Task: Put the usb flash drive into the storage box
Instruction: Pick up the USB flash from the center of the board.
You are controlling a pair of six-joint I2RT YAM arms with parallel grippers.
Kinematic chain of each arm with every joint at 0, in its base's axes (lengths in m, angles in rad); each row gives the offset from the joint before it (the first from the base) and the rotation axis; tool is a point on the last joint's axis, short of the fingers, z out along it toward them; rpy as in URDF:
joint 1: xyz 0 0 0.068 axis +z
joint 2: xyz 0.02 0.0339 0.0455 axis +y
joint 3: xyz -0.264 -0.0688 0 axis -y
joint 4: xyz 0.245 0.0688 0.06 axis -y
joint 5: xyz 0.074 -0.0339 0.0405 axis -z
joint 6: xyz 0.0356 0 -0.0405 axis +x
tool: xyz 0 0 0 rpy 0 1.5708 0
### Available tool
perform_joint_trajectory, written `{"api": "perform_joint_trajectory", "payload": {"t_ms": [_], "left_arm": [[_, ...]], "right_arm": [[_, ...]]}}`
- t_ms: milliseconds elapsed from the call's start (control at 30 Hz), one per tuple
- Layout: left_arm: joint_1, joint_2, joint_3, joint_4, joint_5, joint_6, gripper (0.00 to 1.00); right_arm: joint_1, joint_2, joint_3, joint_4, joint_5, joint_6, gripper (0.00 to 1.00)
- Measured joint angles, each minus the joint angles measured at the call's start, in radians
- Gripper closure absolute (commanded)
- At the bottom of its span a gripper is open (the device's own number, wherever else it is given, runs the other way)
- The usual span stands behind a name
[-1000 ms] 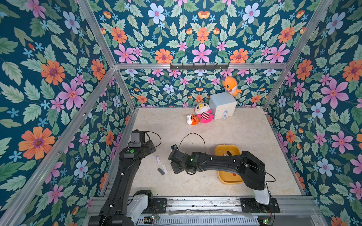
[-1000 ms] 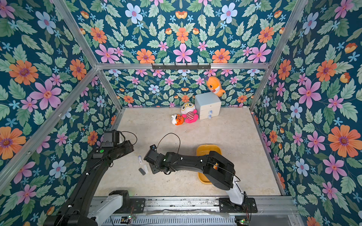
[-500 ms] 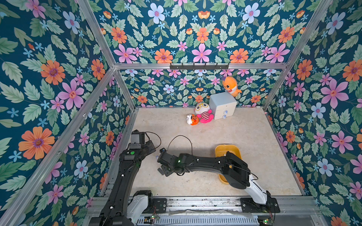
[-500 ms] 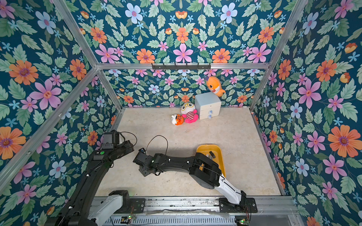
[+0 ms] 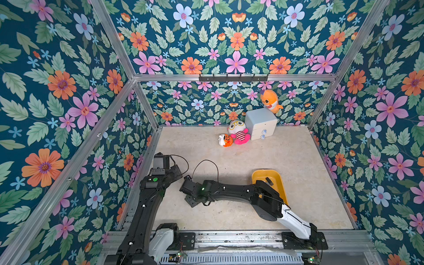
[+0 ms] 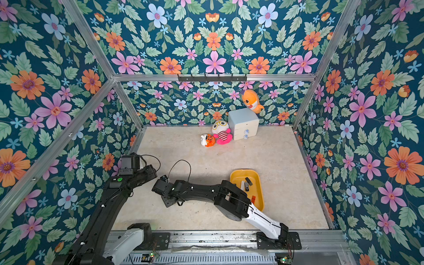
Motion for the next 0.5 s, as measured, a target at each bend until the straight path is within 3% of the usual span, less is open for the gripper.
{"api": "perform_joint_trajectory", "payload": {"t_ms": [500], "left_arm": [[0.0,0.004,-0.004,0.013,0.004,0.0,0.36]], "right_arm": [[0.01,-0.002,0.002,-0.094,0.101,-0.003,0.68]]}}
